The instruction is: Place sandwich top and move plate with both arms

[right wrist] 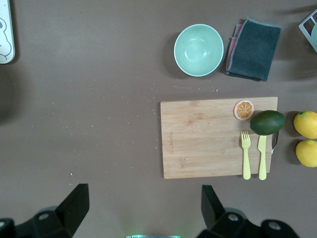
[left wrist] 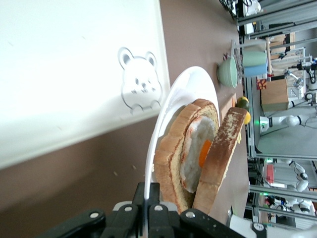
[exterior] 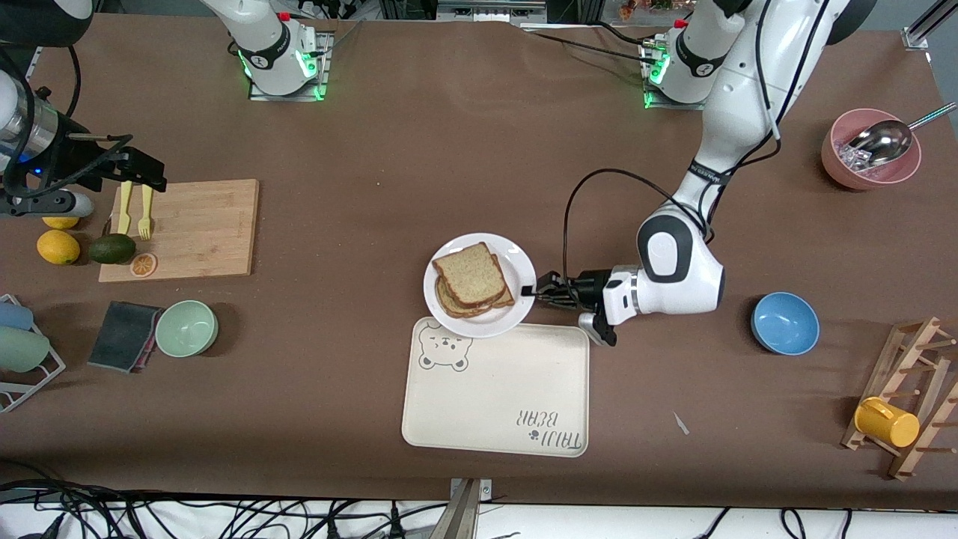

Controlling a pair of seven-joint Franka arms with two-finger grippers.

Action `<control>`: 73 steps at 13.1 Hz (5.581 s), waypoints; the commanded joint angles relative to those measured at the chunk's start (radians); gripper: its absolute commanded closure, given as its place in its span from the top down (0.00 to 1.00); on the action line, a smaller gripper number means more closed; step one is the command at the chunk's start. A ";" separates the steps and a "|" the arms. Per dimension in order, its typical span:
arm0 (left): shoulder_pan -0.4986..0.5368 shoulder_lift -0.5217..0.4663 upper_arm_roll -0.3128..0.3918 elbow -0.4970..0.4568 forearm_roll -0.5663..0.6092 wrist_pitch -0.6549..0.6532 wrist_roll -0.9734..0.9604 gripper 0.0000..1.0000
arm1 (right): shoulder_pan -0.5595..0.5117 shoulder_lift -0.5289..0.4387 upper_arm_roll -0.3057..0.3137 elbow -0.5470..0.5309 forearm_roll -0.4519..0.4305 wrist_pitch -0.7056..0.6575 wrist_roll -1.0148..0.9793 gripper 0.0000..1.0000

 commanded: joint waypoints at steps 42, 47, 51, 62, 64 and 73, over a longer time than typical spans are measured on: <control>0.105 -0.265 0.005 0.435 1.228 -0.640 -0.635 1.00 | 0.001 -0.019 0.001 -0.022 -0.003 0.001 0.014 1.00; 0.113 -0.420 0.001 0.434 1.261 -0.819 -0.691 1.00 | 0.001 -0.019 0.001 -0.020 -0.003 0.001 0.014 1.00; 0.125 -0.521 0.016 0.316 1.253 -0.808 -0.692 1.00 | -0.001 -0.019 0.001 -0.020 -0.003 0.001 0.014 1.00; 0.142 -0.793 0.119 -0.102 1.250 -0.478 -0.682 1.00 | 0.001 -0.019 0.001 -0.020 -0.005 0.001 0.012 1.00; 0.153 -0.787 0.117 -0.091 1.248 -0.488 -0.672 1.00 | 0.001 -0.019 0.001 -0.020 -0.005 0.001 0.014 1.00; 0.153 -0.785 0.110 -0.085 1.255 -0.496 -0.676 1.00 | -0.001 -0.019 0.001 -0.020 -0.005 0.001 0.012 1.00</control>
